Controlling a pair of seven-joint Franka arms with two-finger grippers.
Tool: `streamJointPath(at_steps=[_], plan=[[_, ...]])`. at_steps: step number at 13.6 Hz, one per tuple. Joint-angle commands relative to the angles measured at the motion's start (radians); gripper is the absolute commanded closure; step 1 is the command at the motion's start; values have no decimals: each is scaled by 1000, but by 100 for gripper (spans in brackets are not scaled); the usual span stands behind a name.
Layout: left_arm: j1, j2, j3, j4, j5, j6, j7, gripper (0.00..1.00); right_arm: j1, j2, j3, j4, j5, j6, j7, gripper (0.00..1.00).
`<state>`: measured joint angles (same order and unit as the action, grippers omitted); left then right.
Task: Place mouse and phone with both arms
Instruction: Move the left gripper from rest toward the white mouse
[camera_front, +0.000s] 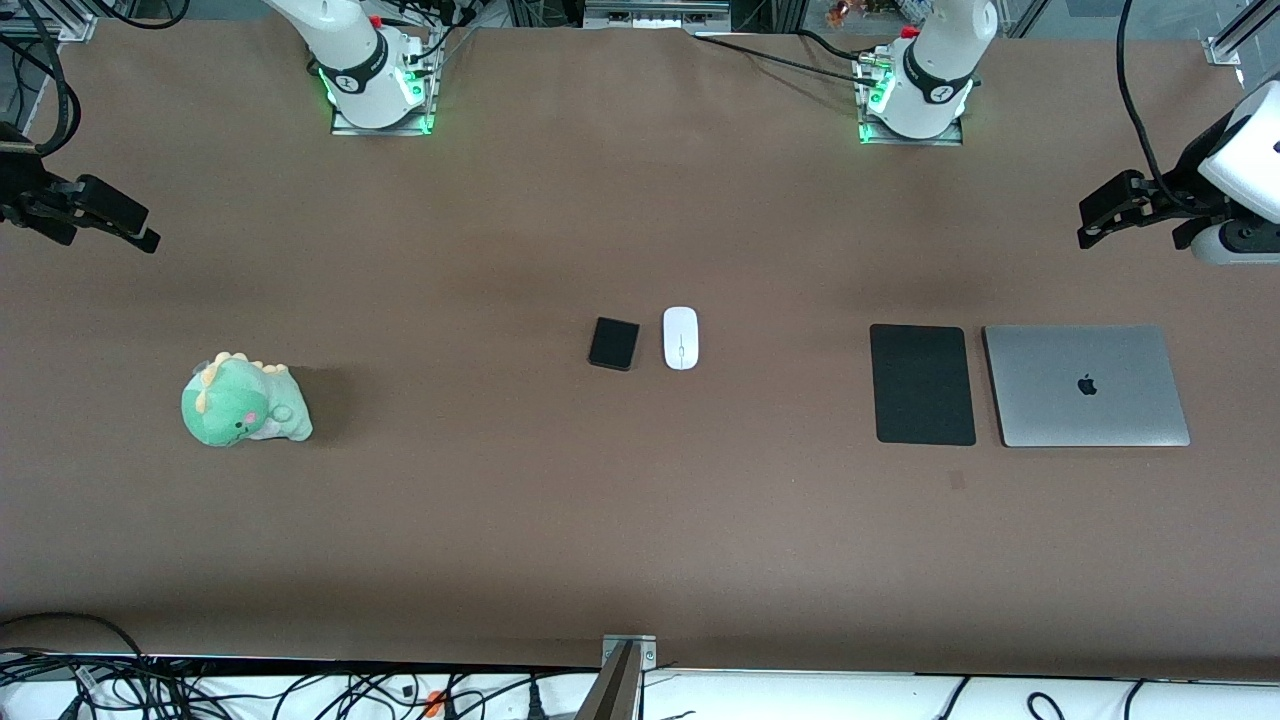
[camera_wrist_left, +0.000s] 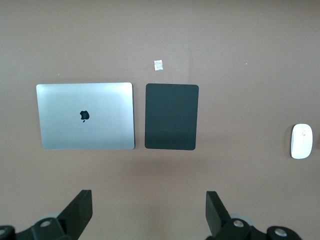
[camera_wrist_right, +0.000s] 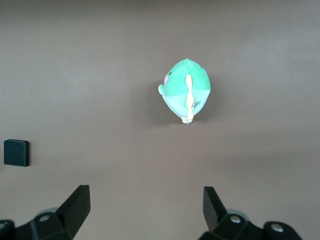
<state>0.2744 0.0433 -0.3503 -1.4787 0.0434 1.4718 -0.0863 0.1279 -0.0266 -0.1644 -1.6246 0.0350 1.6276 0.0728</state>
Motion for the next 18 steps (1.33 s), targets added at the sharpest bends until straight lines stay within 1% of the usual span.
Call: streamJointPath(at_steps=[1,4,6,8,11,12,14,18], plan=[[12,-30,-10,-32,20,15,25,0,1,-9,2,5,-1,-5,4,0],[8,-25,-13,-32,18,13,23,0,1,-7,2,5,-1,-3,-4,0],[-7,-1,-25,-34,3,9,10,0,2,-7,2,5,-1,-5,-4,0],[-20,44,-87,-32,3,15,-24,0,4,-7,2,5,-1,-5,-4,0],[-47,133,-188,-32,12,65,-174,0,12,-7,3,5,-1,-5,-2,0],[-84,168,-205,-31,18,88,-235,0,12,-7,3,5,-1,-5,-2,0],[-167,232,-203,-32,33,143,-349,0,12,-7,2,5,-1,-5,-4,0],[-312,363,-203,-31,113,264,-496,0,12,-7,2,3,-1,-5,-4,0]])
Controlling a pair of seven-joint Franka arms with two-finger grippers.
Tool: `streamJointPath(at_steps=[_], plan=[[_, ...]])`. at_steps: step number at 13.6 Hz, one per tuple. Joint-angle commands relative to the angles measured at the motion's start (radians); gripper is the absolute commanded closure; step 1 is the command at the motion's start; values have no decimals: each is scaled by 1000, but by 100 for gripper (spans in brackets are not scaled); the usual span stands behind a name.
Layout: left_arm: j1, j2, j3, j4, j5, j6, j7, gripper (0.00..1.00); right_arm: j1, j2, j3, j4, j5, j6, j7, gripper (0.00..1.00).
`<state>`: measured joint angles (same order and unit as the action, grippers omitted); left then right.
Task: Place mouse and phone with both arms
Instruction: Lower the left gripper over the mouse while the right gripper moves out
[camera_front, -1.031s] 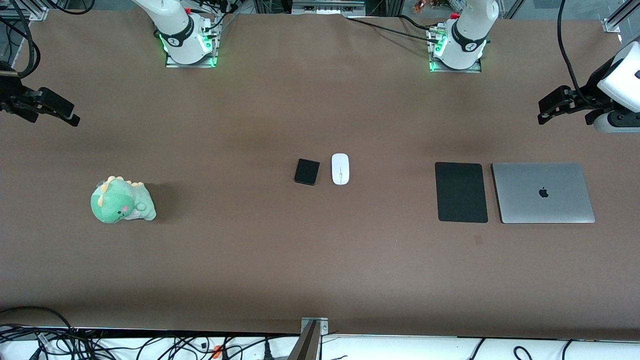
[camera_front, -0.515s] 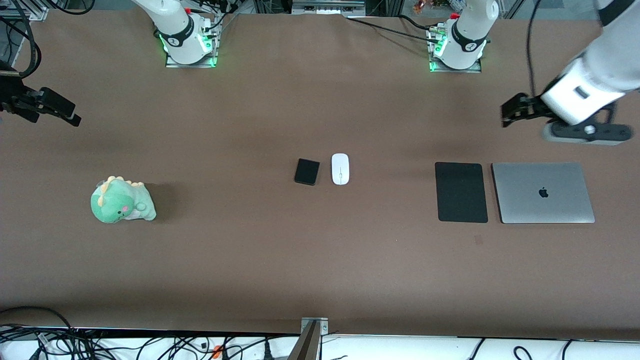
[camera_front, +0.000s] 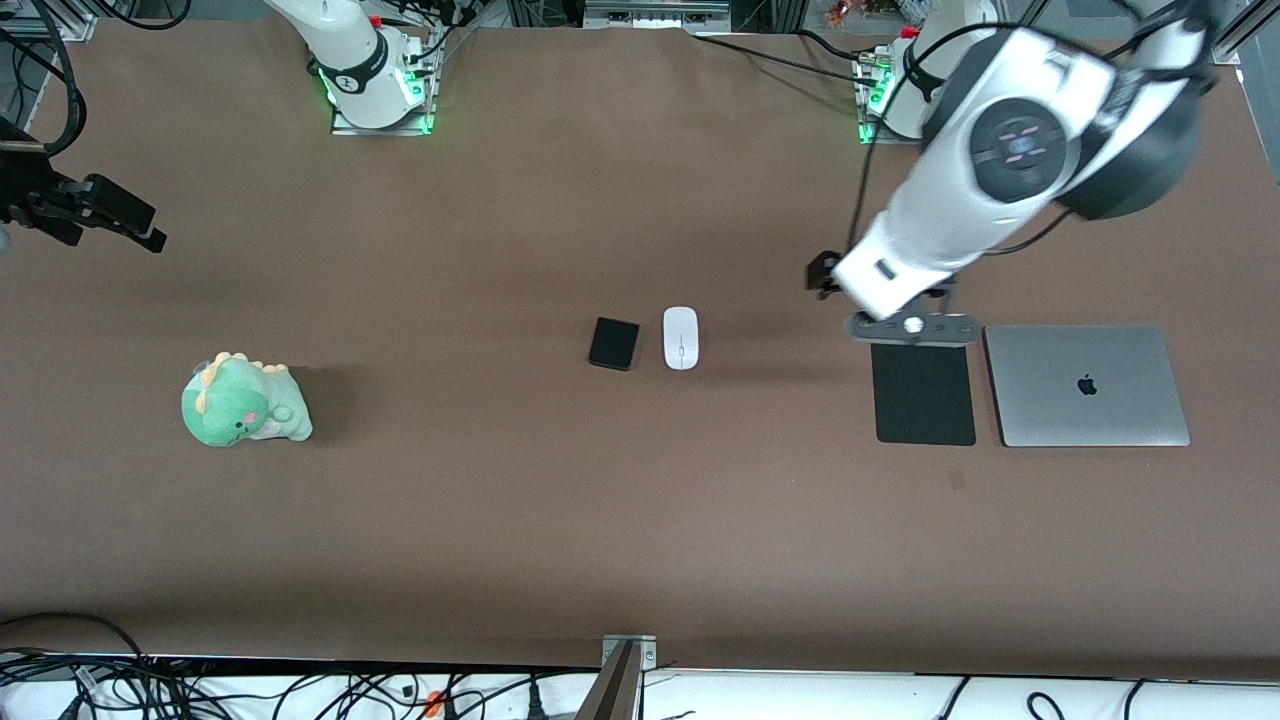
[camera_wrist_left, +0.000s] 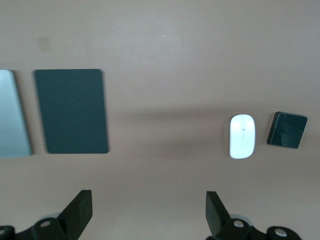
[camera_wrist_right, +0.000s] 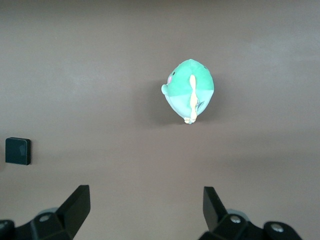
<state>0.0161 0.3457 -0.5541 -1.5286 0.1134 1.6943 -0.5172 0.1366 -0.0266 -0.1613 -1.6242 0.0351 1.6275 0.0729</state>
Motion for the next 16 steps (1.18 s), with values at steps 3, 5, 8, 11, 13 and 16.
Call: streamJointPath(at_steps=[3,5,8,11,13,16], plan=[[-137,154,0,18,84,114,-180,0,12,-4,0,-5,-1,-5,-2,0],[-180,209,5,18,98,162,-228,0,23,11,0,-5,-1,-8,-2,0],[-237,281,5,16,157,226,-328,0,47,36,0,-6,-1,-55,15,0],[-268,346,11,16,160,304,-382,0,76,63,0,-13,3,-63,21,0],[-288,383,17,15,215,335,-426,0,90,85,0,-23,3,-60,28,0],[-307,432,19,15,238,393,-500,0,104,131,0,-23,3,-48,54,0]])
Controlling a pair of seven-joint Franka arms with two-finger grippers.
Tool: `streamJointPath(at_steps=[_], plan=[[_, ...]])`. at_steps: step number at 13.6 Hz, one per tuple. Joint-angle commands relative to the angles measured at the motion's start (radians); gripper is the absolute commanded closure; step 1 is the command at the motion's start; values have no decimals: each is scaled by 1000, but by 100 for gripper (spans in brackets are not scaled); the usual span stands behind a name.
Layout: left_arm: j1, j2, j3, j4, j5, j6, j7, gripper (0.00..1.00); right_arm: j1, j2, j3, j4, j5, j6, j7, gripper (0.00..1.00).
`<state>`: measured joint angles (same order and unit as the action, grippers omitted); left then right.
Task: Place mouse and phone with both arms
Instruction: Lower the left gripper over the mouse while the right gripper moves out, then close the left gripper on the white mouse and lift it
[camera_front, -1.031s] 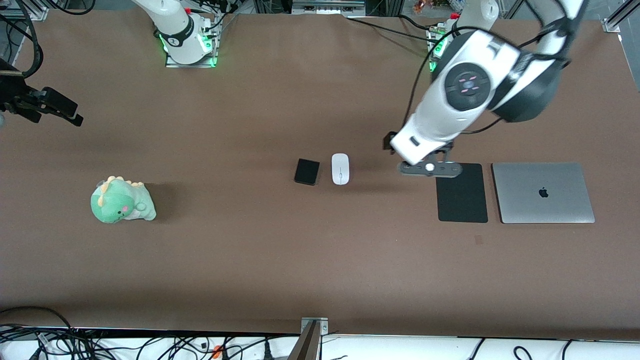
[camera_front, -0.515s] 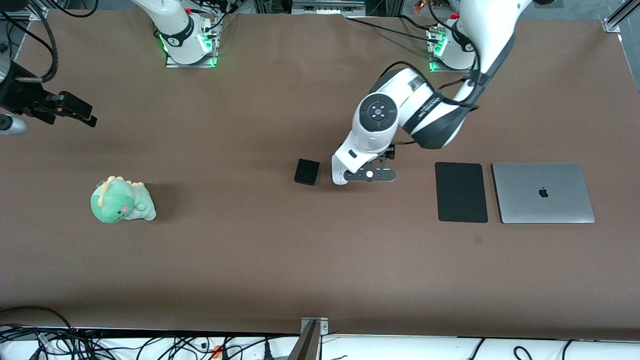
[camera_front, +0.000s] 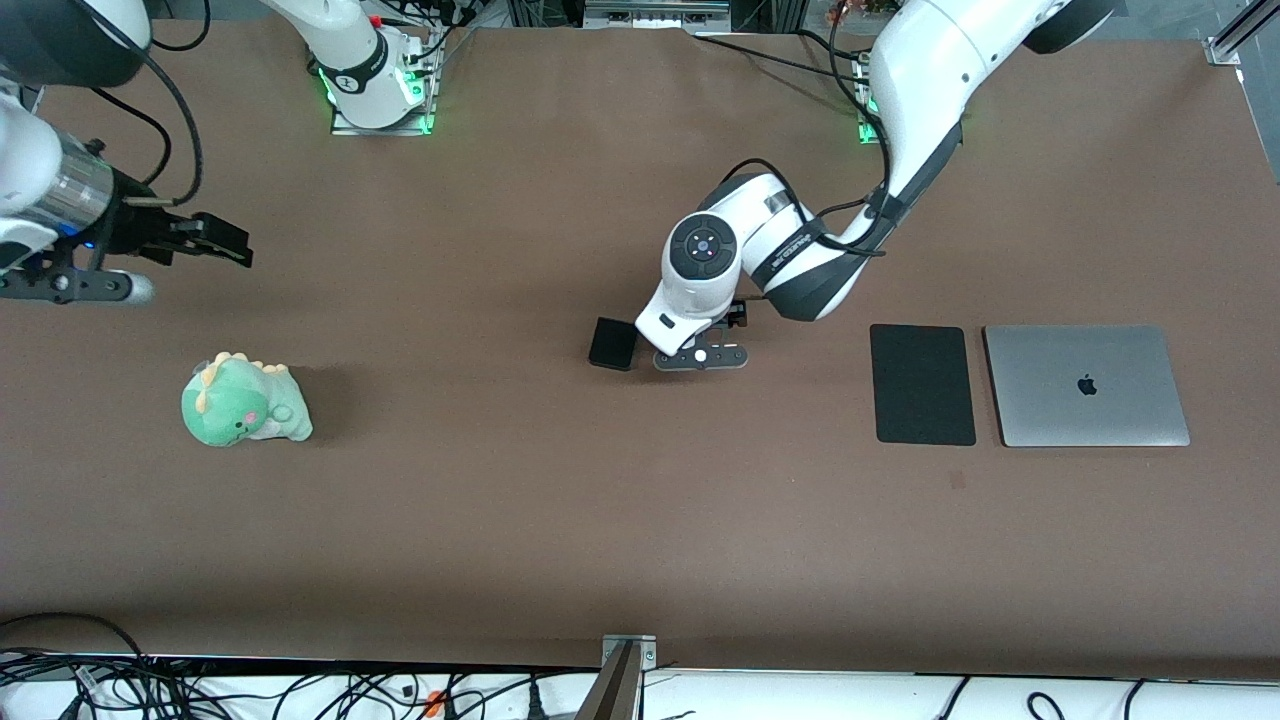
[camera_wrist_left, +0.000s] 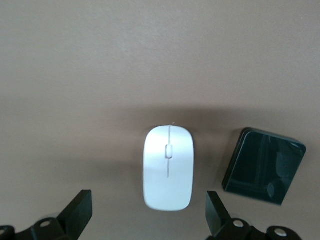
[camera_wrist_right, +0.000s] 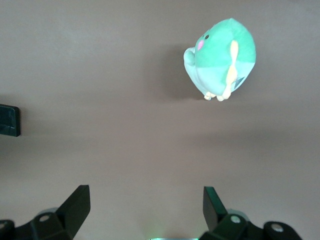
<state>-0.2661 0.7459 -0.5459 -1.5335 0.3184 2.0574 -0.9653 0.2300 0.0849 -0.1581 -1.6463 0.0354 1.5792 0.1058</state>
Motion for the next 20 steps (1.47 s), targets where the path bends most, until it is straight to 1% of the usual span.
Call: streamJointPath(at_steps=[1,5,9,13,14,16,20], plan=[[-31,44,12,19,33,41,-58,0,11,32,-3,-1,3,7,23,0],[-61,84,37,19,79,61,-98,0,11,53,-5,-23,1,56,46,0],[-71,118,50,21,80,107,-118,0,9,62,-6,-27,4,65,46,0],[-111,130,92,23,80,122,-130,0,9,67,-6,-29,4,64,46,0],[-120,133,99,23,80,125,-130,2,9,67,-6,-30,3,64,46,0],[-120,135,103,24,80,125,-130,11,9,67,-6,-30,3,62,46,0],[-119,132,101,26,80,124,-128,33,9,67,-6,-30,4,59,46,0]])
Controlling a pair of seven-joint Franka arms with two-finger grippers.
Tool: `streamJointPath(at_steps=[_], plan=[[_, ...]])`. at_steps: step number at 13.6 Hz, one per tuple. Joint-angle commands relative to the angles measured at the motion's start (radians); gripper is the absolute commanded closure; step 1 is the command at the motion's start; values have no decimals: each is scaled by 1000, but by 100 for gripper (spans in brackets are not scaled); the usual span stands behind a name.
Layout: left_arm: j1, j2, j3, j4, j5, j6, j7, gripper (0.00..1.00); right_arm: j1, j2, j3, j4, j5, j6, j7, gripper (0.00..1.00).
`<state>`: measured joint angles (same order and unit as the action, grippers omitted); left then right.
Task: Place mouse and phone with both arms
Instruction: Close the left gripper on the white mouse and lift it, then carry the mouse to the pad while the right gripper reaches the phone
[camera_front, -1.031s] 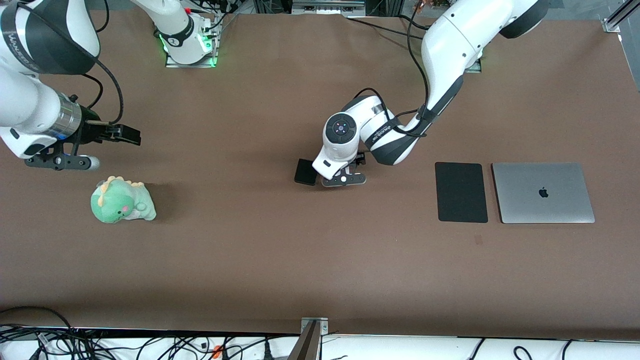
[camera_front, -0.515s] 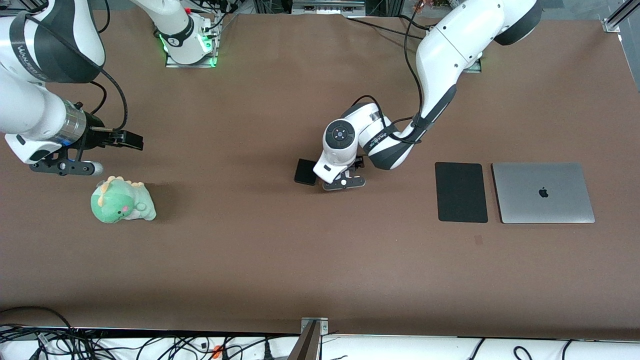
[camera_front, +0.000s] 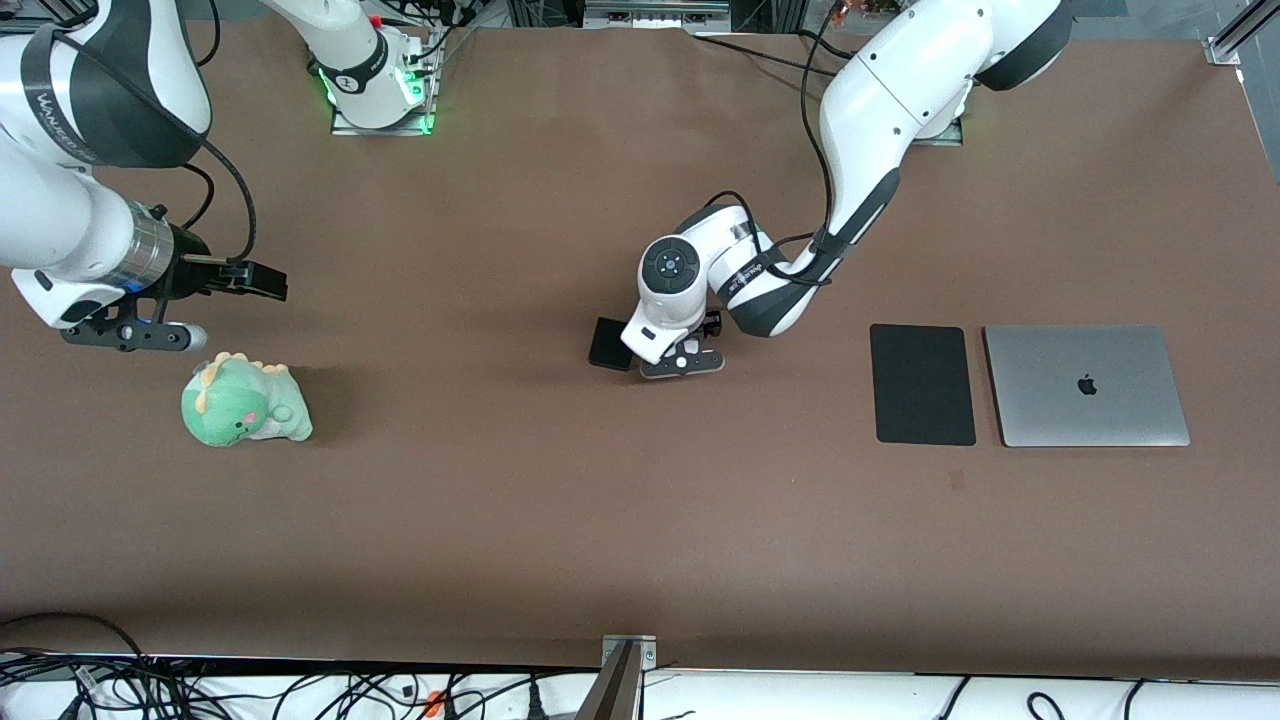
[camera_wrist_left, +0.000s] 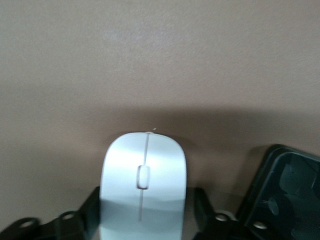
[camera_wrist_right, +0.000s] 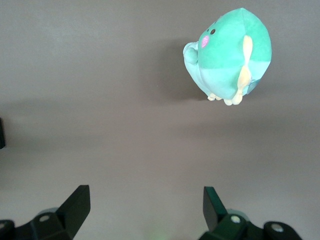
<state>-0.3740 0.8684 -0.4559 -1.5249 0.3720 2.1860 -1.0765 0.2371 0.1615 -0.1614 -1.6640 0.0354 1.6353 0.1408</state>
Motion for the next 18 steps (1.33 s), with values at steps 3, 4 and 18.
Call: streamJointPath(at_steps=[3,4,18], plan=[[0,-8,10,19,25,-15,-17,54,4,-10,-3,-11,4,0,11,0],[6,-29,10,16,24,-29,-14,58,4,-10,-3,-11,4,0,11,0],[328,-365,0,-132,10,-229,294,57,263,111,-1,4,112,242,417,0]])
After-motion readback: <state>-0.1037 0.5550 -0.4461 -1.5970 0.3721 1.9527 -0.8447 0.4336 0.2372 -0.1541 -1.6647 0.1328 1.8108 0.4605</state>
